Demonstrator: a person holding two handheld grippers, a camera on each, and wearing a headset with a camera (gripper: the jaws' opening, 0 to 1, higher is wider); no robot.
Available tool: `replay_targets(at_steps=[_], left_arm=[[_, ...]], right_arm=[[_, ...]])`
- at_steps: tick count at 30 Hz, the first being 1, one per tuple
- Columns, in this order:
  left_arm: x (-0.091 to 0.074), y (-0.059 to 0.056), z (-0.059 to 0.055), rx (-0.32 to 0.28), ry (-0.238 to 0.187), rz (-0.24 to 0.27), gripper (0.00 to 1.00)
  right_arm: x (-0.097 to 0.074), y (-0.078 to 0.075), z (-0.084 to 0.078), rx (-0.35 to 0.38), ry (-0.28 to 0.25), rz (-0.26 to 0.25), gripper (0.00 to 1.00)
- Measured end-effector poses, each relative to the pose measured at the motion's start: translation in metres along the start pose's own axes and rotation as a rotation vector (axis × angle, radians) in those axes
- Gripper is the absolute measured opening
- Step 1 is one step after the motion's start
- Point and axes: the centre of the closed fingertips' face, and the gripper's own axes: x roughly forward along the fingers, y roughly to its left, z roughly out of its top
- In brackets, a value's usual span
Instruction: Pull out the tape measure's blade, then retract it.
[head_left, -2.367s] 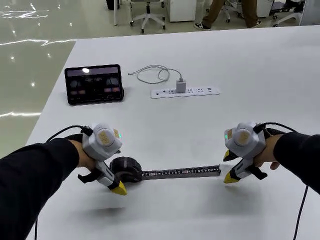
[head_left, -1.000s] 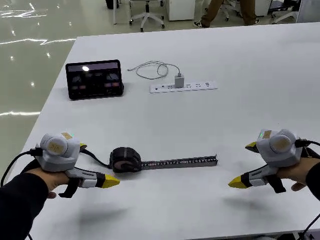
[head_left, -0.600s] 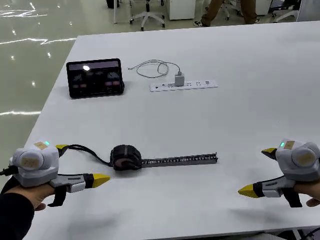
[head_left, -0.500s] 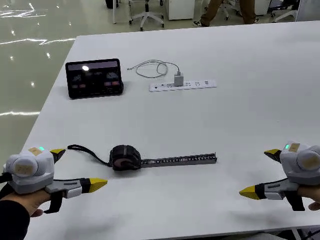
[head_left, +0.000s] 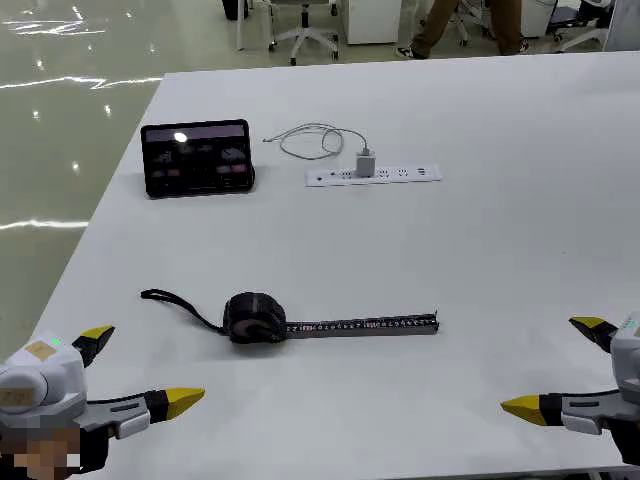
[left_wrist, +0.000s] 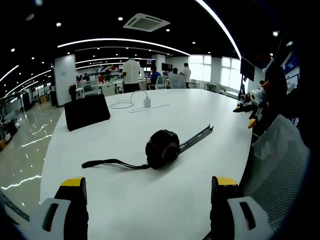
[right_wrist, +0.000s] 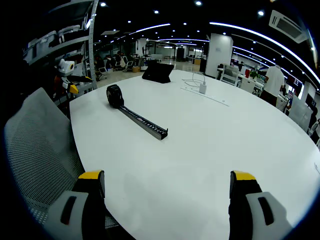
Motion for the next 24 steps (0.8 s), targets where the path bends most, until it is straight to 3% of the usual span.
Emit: replay_targets(at_steps=[3, 10, 24], left_arm=[[-0.003, -0.003, -0.001, -0.007, 0.005, -0.004, 1.0], [-0.004, -0.011, -0.002, 0.003, 0.027, -0.029, 1.0], [-0.002, -0.011, 0.001, 0.042, 0.065, -0.035, 1.0]], right_arm=[[-0.008, 0.001, -0.003, 0.028, -0.02, 0.011, 1.0], [-0.022, -0.007, -0.008, 0.03, -0.029, -0.023, 1.0], [-0.022, -0.006, -0.008, 0.023, -0.036, -0.032, 1.0]])
